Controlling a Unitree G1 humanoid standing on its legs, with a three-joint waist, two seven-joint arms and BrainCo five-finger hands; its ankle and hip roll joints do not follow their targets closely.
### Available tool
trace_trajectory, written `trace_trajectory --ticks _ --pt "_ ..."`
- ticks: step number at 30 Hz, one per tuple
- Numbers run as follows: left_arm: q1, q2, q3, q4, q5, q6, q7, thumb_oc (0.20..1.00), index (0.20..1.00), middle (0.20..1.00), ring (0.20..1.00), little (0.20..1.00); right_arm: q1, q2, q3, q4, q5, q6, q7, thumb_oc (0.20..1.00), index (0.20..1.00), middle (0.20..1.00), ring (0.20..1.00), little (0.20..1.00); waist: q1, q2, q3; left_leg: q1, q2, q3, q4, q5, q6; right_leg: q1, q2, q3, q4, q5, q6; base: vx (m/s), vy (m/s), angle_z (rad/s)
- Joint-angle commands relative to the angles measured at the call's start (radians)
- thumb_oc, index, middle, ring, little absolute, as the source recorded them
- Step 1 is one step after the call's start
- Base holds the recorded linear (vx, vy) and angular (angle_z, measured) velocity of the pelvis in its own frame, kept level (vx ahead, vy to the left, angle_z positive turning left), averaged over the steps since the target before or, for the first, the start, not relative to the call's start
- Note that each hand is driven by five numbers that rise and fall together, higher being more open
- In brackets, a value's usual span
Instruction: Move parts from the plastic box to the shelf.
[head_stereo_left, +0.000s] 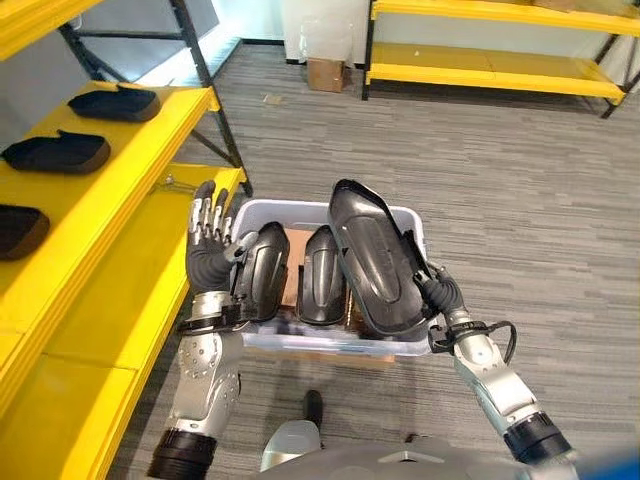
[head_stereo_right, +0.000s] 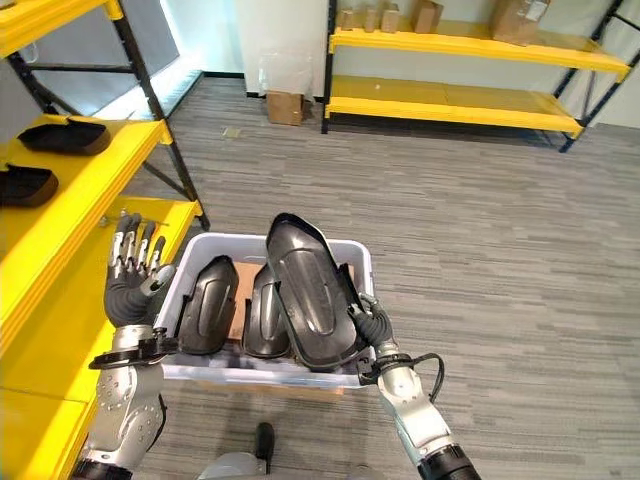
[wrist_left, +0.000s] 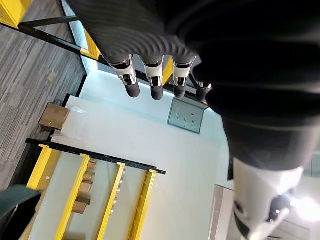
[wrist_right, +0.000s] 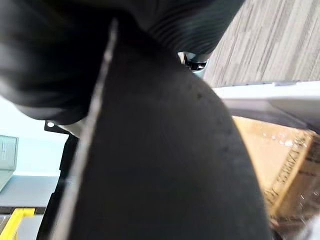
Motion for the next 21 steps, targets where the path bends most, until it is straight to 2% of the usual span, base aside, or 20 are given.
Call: trace_trajectory --ticks 1,5,9,11,12,13,14,16,18,19,20,21 --pt "-0.03 0.022 -0.016 -0.015 -0.007 -0.021 -0.065 1.0 1.0 1.0 1.0 1.0 -0.045 0.008 -0.022 -0.084 0.085 -0.074 -0.006 0.2 0.2 0.2 0.2 0.2 -0.009 -0.032 -0.038 0.047 -0.118 -0.004 0.006 -0.075 0.037 -0.048 0.134 0.076 -0.035 0.161 -0.068 -0.07 -0.131 0.96" --pt "-0.035 0.009 -0.015 0.006 -0.096 0.025 -0.147 1.0 1.0 1.0 1.0 1.0 -0.06 0.004 -0.026 -0.061 0.119 -0.099 0.003 0.2 0.2 0.2 0.2 0.2 0.011 -0.02 -0.039 0.021 -0.14 -0.08 0.006 -0.055 0.037 -0.045 0.124 0.088 -0.076 0.173 -0.071 -0.1 -0.134 0.54" --pt "-0.027 0.004 -0.022 -0.005 -0.062 0.039 -0.164 1.0 1.0 1.0 1.0 1.0 -0.062 0.008 -0.019 -0.08 0.138 -0.109 0.011 0.2 0.2 0.2 0.2 0.2 0.023 -0.001 -0.024 -0.004 -0.151 -0.113 0.006 -0.04 0.037 -0.048 0.121 0.09 -0.082 0.174 -0.078 -0.12 -0.068 0.25" --pt "-0.03 0.0 -0.029 -0.001 -0.07 0.054 -0.187 1.0 1.0 1.0 1.0 1.0 -0.045 0.008 -0.02 -0.107 0.136 -0.107 0.008 0.2 0.2 0.2 0.2 0.2 0.012 0.011 -0.018 -0.005 -0.147 -0.058 0.006 -0.042 0.031 -0.042 0.109 0.062 -0.094 0.177 -0.074 -0.11 0.009 0.39" --pt "-0.044 0.0 -0.038 0.006 -0.08 0.07 -0.221 1.0 1.0 1.0 1.0 1.0 -0.019 0.004 -0.027 -0.135 0.132 -0.106 -0.005 0.2 0.2 0.2 0.2 0.2 -0.013 0.018 -0.014 0.005 -0.12 0.059 0.006 -0.047 0.016 -0.027 0.089 0.007 -0.113 0.184 -0.064 -0.11 0.07 0.68" --pt "-0.051 0.003 -0.046 0.006 -0.08 0.071 -0.227 1.0 1.0 1.0 1.0 1.0 -0.01 -0.001 -0.03 -0.143 0.131 -0.108 -0.008 0.2 0.2 0.2 0.2 0.2 -0.024 0.019 -0.016 0.012 -0.104 0.106 0.006 -0.049 0.008 -0.024 0.079 -0.015 -0.12 0.186 -0.061 -0.1 0.08 1.24" --pt "-0.054 0.004 -0.049 0.007 -0.08 0.07 -0.228 1.0 1.0 1.0 1.0 1.0 -0.008 -0.002 -0.03 -0.144 0.131 -0.108 -0.007 0.2 0.2 0.2 0.2 0.2 -0.028 0.018 -0.014 0.019 -0.098 0.118 0.006 -0.051 0.005 -0.019 0.075 -0.022 -0.122 0.186 -0.06 -0.09 0.135 1.32" --pt "-0.067 0.012 -0.068 -0.004 -0.076 0.054 -0.204 1.0 1.0 1.0 1.0 1.0 -0.012 -0.018 -0.029 -0.14 0.139 -0.103 0.016 0.2 0.2 0.2 0.2 0.2 -0.046 0.01 -0.013 0.046 -0.052 0.199 0.046 -0.069 -0.015 -0.012 0.039 -0.061 -0.113 0.18 -0.063 -0.11 0.193 0.96" --pt "-0.071 0.011 -0.069 -0.013 -0.079 0.054 -0.19 1.0 1.0 1.0 1.0 1.0 -0.017 -0.021 -0.03 -0.134 0.139 -0.099 0.025 0.2 0.2 0.2 0.2 0.2 -0.05 0.003 -0.012 0.044 -0.037 0.221 0.081 -0.08 -0.019 -0.012 0.025 -0.074 -0.105 0.181 -0.064 -0.09 0.152 0.44" --pt "-0.077 0.01 -0.065 -0.025 -0.089 0.064 -0.181 1.0 1.0 1.0 1.0 1.0 -0.025 -0.027 -0.027 -0.116 0.142 -0.103 0.032 0.2 0.2 0.2 0.2 0.2 -0.058 -0.012 -0.008 0.056 0.004 0.265 0.141 -0.105 -0.02 -0.013 -0.003 -0.101 -0.08 0.179 -0.064 -0.09 0.153 0.39" --pt "-0.078 0.011 -0.064 -0.026 -0.09 0.064 -0.18 1.0 1.0 1.0 1.0 1.0 -0.026 -0.028 -0.026 -0.113 0.143 -0.104 0.032 0.2 0.2 0.2 0.2 0.2 -0.06 -0.014 -0.011 0.057 0.014 0.273 0.147 -0.105 -0.02 -0.017 -0.007 -0.106 -0.076 0.179 -0.065 -0.11 0.207 0.58" --pt "-0.08 0.013 -0.06 -0.028 -0.094 0.07 -0.177 1.0 1.0 1.0 1.0 1.0 -0.03 -0.032 -0.024 -0.105 0.15 -0.104 0.037 0.2 0.2 0.2 0.2 0.2 -0.067 -0.019 -0.016 0.077 0.052 0.291 0.166 -0.092 -0.026 -0.02 -0.018 -0.122 -0.063 0.174 -0.069 -0.06 0.155 0.6"
